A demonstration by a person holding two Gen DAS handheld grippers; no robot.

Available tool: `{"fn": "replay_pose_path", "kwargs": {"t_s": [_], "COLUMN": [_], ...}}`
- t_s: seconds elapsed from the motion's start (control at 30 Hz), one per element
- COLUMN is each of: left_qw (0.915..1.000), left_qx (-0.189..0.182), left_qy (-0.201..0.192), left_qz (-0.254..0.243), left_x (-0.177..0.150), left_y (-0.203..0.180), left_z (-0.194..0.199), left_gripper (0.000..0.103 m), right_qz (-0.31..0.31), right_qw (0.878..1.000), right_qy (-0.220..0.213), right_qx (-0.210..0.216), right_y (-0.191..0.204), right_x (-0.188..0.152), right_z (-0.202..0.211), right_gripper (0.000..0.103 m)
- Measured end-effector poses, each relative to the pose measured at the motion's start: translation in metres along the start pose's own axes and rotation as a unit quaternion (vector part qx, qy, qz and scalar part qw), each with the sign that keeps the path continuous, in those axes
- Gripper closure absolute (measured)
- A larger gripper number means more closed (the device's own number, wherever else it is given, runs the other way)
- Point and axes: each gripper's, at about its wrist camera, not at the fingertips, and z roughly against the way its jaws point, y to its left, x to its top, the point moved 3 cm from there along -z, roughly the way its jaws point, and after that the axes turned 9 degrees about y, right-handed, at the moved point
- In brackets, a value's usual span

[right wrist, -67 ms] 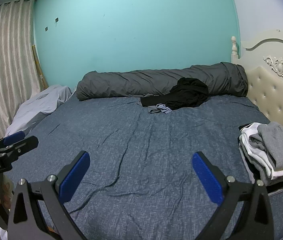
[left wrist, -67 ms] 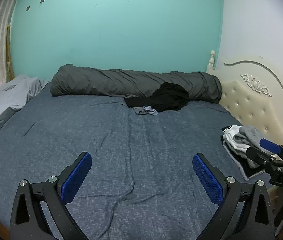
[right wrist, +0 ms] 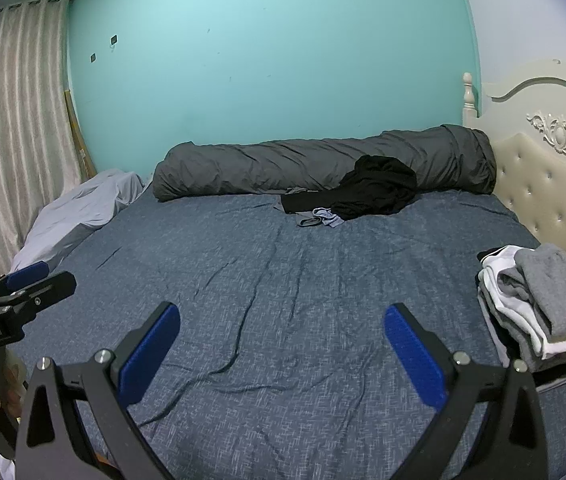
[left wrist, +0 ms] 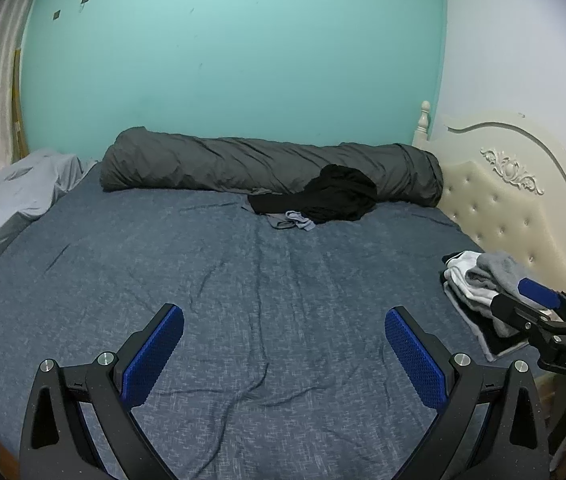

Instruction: Fold clothes

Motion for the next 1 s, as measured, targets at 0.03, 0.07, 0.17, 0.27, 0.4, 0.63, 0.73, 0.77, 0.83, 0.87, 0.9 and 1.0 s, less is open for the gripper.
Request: {"fn": "replay_pose_path", "kwargs": {"t_s": [0.03, 0.07, 0.17, 0.27, 0.4, 0.63, 0.73, 0.77, 0.83, 0.87, 0.9, 1.0], "left_qw": [1.0000, 1.0000, 1.0000, 1.0000, 0.9999, 0.9999, 0.9999, 0.9999, 0.9999, 0.9999, 0.9999, 0.9999], "left_qx": [0.000, 0.000, 0.000, 0.004, 0.007, 0.006, 0.006, 0.007, 0.006, 0.006, 0.006, 0.004], "left_qy": [0.000, 0.000, 0.001, -0.004, -0.011, -0.012, -0.011, -0.011, -0.010, -0.010, -0.009, -0.009], "left_qz": [0.000, 0.000, -0.001, -0.004, -0.004, -0.005, -0.006, -0.007, -0.007, -0.008, -0.008, -0.009], "left_x": [0.001, 0.003, 0.004, 0.002, 0.000, -0.001, 0.000, 0.001, 0.002, 0.002, 0.003, 0.003], "left_y": [0.001, 0.002, 0.003, -0.001, -0.003, -0.003, -0.003, -0.003, -0.002, -0.002, -0.003, -0.005], "left_z": [0.000, 0.001, 0.001, 0.002, 0.006, 0.006, 0.006, 0.006, 0.007, 0.007, 0.007, 0.006], "left_gripper": [0.000, 0.000, 0.000, 0.000, 0.000, 0.000, 0.000, 0.000, 0.000, 0.000, 0.000, 0.000], "right_qz": [-0.001, -0.001, -0.001, 0.000, -0.003, -0.003, -0.004, -0.004, -0.004, -0.005, -0.006, -0.007], "right_qw": [1.000, 1.000, 1.000, 1.000, 1.000, 1.000, 1.000, 1.000, 1.000, 1.000, 1.000, 1.000], "right_qy": [0.000, 0.001, 0.001, 0.001, 0.002, -0.003, -0.002, -0.002, -0.001, 0.000, 0.000, -0.001], "right_qx": [0.000, 0.001, 0.001, 0.000, 0.000, 0.000, 0.000, 0.000, 0.000, 0.000, 0.000, 0.000], "right_y": [0.000, 0.000, 0.001, -0.002, -0.004, -0.005, -0.005, -0.006, -0.007, -0.007, -0.007, -0.007], "right_x": [0.000, 0.000, 0.001, 0.002, 0.005, 0.006, 0.006, 0.007, 0.007, 0.007, 0.008, 0.007], "right_z": [0.000, 0.000, 0.002, 0.004, 0.009, 0.012, 0.012, 0.012, 0.013, 0.012, 0.012, 0.012], "right_gripper": [0.001, 0.001, 0.001, 0.001, 0.001, 0.001, 0.001, 0.001, 0.001, 0.001, 0.001, 0.001]}}
